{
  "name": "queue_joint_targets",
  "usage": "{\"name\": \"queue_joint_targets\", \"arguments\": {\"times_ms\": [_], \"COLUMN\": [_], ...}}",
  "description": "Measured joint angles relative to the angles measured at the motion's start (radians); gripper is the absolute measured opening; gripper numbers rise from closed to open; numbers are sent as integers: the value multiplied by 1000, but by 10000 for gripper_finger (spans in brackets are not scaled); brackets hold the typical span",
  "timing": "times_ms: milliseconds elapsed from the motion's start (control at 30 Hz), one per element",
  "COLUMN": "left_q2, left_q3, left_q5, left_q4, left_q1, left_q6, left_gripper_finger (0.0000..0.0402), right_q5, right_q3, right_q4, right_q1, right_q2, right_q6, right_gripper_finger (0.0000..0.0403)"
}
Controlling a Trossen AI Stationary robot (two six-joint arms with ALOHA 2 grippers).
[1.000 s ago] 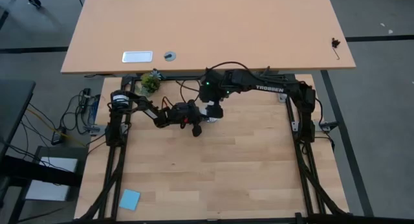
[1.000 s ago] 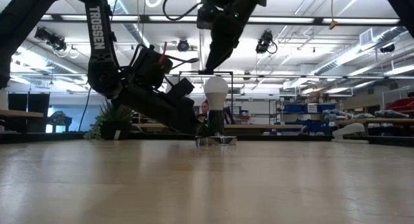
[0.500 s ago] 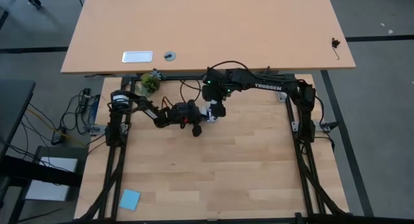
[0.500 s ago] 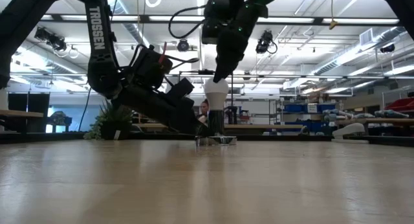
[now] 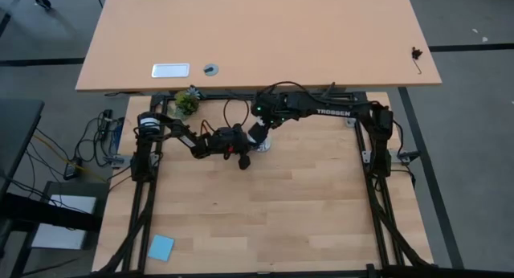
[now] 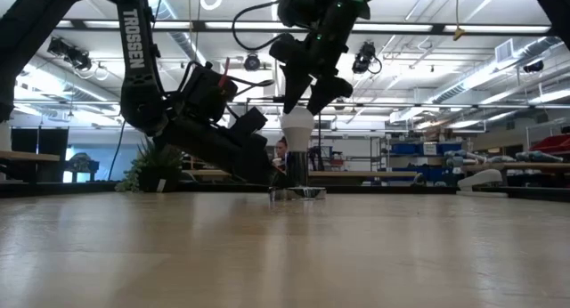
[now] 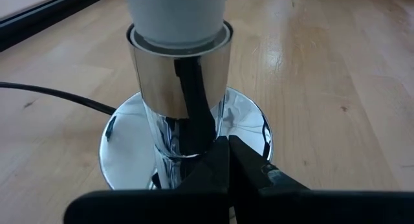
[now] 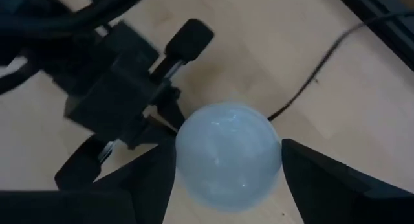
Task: Screw lightbulb
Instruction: Insert the lightbulb into the lamp
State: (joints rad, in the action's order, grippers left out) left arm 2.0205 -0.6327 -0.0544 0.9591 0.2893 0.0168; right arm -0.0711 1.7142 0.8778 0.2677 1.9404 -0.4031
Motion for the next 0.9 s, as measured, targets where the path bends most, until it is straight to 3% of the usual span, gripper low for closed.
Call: {"name": "queue_joint_targets", "arguments": {"times_ms": [200,400,567,900], "left_q2": [0,0,0,0], "left_q3": [0,0,0,0], "left_q5": [0,0,0,0], "left_q4": [0,0,0,0], "left_q1": [0,0,0,0], "left_q6": [2,1,1,1], "left_gripper_finger": [1,1,1,1], "right_q5": [8,10,91,151], "right_q3": [40,93,81,34], "right_q4": [1,6,9,29], "right_q1": [-10,-11,4,49], "right_q2": [-7,-11,-11,-11], "right_q6": [173,515,744,779], "right_gripper_finger": [308,325,324,318]}}
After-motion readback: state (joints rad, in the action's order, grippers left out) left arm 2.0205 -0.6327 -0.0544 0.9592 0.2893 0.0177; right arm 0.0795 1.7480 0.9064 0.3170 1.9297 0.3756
